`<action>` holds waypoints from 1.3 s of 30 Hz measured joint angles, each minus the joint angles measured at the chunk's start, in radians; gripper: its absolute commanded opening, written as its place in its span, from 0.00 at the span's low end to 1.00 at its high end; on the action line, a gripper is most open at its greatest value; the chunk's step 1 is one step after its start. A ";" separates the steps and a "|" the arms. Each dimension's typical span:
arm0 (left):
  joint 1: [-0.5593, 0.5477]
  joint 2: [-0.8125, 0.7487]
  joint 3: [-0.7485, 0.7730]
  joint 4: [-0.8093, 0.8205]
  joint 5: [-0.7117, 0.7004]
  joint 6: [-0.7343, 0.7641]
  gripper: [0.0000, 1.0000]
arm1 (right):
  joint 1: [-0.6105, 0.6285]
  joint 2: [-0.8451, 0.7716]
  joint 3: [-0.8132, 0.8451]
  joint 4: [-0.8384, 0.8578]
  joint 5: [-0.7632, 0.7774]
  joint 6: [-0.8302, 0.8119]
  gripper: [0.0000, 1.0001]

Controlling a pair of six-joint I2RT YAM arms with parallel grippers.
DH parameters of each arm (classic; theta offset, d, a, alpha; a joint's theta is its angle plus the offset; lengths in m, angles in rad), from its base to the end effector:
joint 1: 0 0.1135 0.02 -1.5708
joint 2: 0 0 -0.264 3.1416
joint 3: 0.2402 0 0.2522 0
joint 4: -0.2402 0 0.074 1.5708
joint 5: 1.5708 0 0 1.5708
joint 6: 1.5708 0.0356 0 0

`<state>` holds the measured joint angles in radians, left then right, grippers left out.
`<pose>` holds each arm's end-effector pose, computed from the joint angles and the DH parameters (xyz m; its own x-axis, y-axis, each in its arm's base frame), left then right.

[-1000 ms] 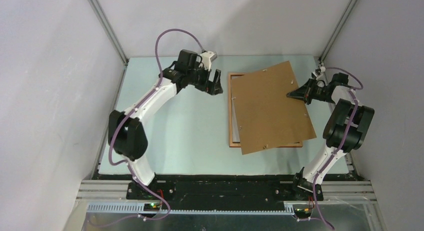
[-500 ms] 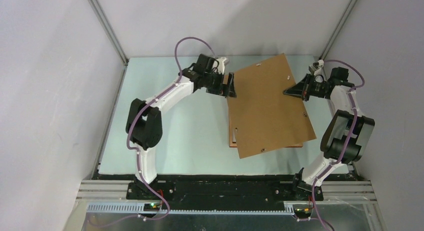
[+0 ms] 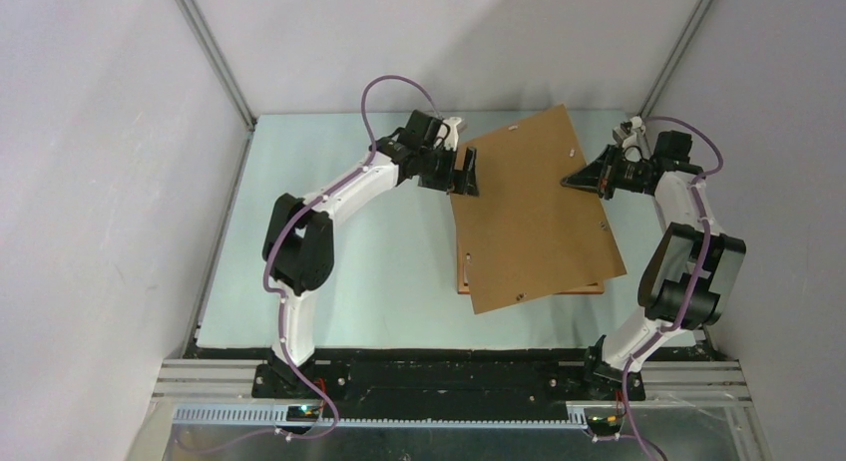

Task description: Put the photo into the frame

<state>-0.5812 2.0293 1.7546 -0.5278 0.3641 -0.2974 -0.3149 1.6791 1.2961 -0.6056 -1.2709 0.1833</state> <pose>0.3804 -0.2650 0.2644 -0.7856 0.1884 -0.5894 0.5122 0.7325 -0.4485 0.3382 -0.0744 0.2695 -0.8552 0.3352 -0.3952 -0.2564 0.3890 0.8848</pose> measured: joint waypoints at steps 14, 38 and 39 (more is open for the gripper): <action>-0.026 0.000 0.000 -0.013 -0.047 -0.003 0.97 | 0.000 -0.046 -0.070 0.148 0.016 0.107 0.00; -0.032 0.000 -0.008 -0.013 -0.034 -0.053 1.00 | 0.001 -0.262 -0.394 0.552 0.120 0.332 0.00; -0.033 0.000 -0.008 -0.013 -0.039 -0.061 1.00 | 0.002 -0.274 -0.412 0.576 0.128 0.345 0.00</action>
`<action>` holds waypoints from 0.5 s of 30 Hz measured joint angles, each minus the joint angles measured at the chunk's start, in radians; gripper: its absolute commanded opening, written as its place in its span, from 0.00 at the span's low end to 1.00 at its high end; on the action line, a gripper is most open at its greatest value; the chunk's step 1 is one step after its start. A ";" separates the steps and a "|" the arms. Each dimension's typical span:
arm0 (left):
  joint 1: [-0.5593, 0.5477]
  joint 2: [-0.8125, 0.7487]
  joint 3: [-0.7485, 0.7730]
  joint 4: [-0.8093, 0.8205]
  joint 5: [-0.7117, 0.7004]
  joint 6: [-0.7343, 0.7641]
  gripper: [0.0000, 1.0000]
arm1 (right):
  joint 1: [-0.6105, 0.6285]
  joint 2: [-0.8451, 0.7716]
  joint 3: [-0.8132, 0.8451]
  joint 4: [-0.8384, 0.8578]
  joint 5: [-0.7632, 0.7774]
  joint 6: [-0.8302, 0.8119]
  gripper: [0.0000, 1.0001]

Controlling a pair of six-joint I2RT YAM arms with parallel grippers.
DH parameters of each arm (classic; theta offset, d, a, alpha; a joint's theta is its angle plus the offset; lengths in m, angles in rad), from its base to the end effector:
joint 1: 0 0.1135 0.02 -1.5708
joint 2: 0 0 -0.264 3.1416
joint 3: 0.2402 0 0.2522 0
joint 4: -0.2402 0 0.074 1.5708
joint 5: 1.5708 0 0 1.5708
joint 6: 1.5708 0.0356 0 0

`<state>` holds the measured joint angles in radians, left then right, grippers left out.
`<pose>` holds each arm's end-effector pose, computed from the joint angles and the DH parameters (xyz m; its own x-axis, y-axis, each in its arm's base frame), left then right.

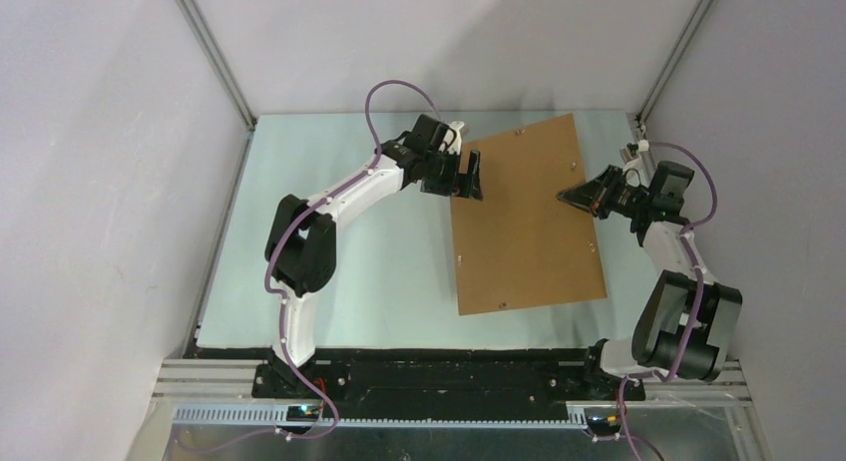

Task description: Put the photo into the frame

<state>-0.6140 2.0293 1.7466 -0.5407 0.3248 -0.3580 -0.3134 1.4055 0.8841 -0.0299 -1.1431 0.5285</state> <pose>0.3711 -0.2755 0.2605 -0.8149 0.1682 -0.5546 0.4674 0.7565 -0.4574 0.2901 -0.0600 0.2574 -0.7376 0.4589 -0.4953 -0.2751 0.4657 0.8411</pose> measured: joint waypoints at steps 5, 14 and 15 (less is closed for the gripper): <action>-0.005 0.000 0.000 0.001 -0.033 -0.035 1.00 | 0.009 -0.063 -0.083 0.097 0.035 0.063 0.00; -0.008 0.000 0.000 0.015 -0.086 -0.105 1.00 | 0.057 -0.173 -0.158 0.163 0.122 0.098 0.00; -0.008 0.000 -0.003 0.017 -0.091 -0.113 1.00 | 0.064 -0.179 -0.162 0.163 0.134 0.097 0.00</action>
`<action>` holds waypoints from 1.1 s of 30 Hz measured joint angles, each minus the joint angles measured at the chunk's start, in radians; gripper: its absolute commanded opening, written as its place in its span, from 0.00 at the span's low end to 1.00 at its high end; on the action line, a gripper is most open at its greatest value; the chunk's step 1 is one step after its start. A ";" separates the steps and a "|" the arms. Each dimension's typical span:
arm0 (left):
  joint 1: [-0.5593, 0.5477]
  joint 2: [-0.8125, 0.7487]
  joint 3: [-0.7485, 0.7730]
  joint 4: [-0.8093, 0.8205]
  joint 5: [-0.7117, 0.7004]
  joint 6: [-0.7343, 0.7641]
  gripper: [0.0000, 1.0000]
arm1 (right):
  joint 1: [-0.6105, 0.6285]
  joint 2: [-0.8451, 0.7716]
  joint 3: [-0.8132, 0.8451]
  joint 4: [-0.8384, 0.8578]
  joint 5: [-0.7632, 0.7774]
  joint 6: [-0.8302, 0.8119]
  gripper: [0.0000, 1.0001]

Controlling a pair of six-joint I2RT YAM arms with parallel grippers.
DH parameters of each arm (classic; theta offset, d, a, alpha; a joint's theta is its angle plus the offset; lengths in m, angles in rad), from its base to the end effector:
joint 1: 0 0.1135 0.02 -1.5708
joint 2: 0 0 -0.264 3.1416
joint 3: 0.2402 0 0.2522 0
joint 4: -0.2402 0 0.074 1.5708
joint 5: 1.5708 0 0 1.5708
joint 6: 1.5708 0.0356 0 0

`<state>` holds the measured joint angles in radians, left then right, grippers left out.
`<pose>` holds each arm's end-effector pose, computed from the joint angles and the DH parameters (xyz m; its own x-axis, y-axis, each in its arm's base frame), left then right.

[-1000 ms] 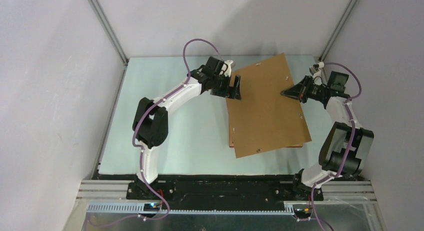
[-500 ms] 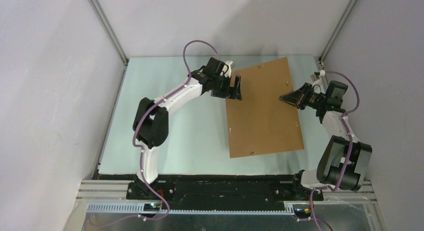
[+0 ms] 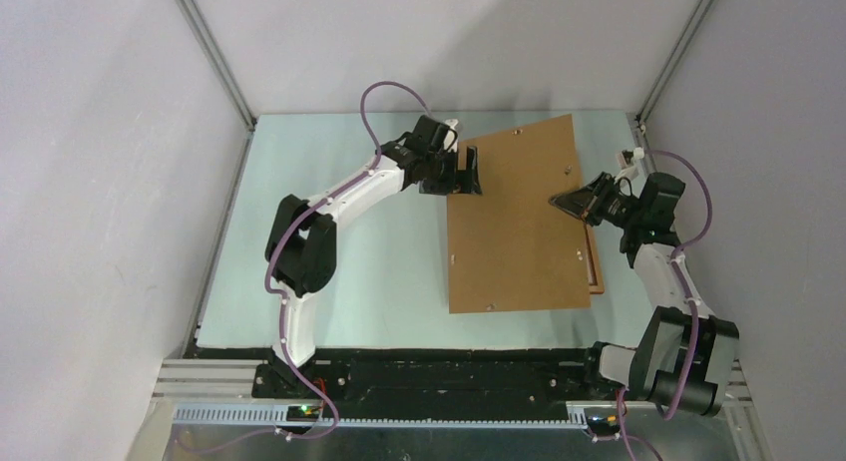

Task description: Put the photo into the frame

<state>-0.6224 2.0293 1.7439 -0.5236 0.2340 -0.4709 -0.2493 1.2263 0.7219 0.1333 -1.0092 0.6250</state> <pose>0.3720 -0.2771 0.2602 -0.8402 0.0597 -0.5390 0.3545 0.8126 -0.4627 0.2603 -0.0352 0.2624 -0.6554 0.4884 -0.5762 -0.3077 0.5240 0.7942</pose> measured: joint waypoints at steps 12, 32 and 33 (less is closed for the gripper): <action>-0.116 -0.013 -0.048 0.008 0.076 -0.126 1.00 | 0.022 0.000 -0.006 0.038 0.092 0.010 0.00; 0.021 -0.278 -0.098 0.004 0.055 0.046 1.00 | -0.168 0.191 0.043 0.159 -0.101 0.141 0.00; 0.034 -0.289 -0.103 0.005 0.053 0.058 1.00 | -0.170 0.209 0.061 0.154 -0.111 0.139 0.00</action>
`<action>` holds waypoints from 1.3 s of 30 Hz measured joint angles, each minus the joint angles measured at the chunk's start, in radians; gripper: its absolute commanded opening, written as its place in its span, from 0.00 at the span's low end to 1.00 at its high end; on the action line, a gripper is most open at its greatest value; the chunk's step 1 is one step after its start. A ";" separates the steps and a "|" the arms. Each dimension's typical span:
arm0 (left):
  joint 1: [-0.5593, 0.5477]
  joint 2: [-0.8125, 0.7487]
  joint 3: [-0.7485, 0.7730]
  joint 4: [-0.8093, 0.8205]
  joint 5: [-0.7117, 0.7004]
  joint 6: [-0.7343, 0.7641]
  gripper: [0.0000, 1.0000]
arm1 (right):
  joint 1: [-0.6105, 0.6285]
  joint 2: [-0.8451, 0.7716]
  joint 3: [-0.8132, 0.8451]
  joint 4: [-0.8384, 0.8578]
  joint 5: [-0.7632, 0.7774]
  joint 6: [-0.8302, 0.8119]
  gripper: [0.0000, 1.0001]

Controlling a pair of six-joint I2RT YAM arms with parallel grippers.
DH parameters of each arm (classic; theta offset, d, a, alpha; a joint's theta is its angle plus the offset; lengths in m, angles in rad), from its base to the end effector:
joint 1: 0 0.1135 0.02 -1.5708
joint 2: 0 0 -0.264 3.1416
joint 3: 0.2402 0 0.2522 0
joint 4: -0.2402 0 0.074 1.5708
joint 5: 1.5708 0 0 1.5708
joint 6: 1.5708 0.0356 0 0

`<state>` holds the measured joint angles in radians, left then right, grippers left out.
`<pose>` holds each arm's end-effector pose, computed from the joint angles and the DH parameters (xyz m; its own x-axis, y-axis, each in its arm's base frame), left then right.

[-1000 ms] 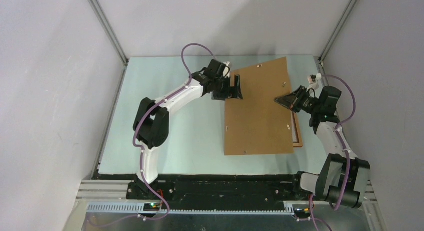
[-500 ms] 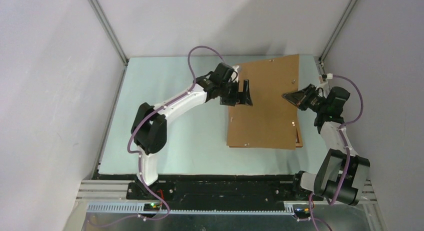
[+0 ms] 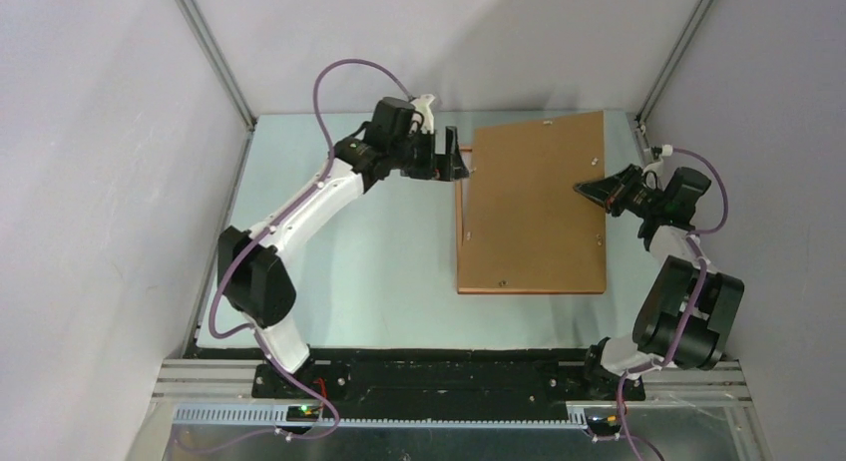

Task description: Put the photo into the frame

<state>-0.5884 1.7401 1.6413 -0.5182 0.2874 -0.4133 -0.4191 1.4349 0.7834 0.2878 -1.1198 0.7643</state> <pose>0.3291 -0.2317 0.3467 -0.7318 0.0253 -0.6811 0.4703 0.7420 -0.4778 0.2862 -0.0924 0.2424 -0.6435 0.6169 -0.4531 -0.2017 0.4343 0.8779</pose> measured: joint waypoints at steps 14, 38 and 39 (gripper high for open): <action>0.058 0.044 0.030 -0.007 -0.017 0.082 1.00 | 0.011 0.091 0.089 -0.044 -0.100 -0.025 0.00; -0.043 0.248 0.087 -0.045 -0.093 0.084 1.00 | 0.115 0.057 0.089 -0.129 -0.110 -0.064 0.00; -0.046 0.248 0.087 -0.046 -0.097 0.084 1.00 | 0.115 0.057 0.089 -0.129 -0.109 -0.065 0.00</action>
<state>-0.6342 1.9881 1.7287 -0.5640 0.1902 -0.3294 -0.3038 1.4918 0.8719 0.1585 -1.2293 0.6994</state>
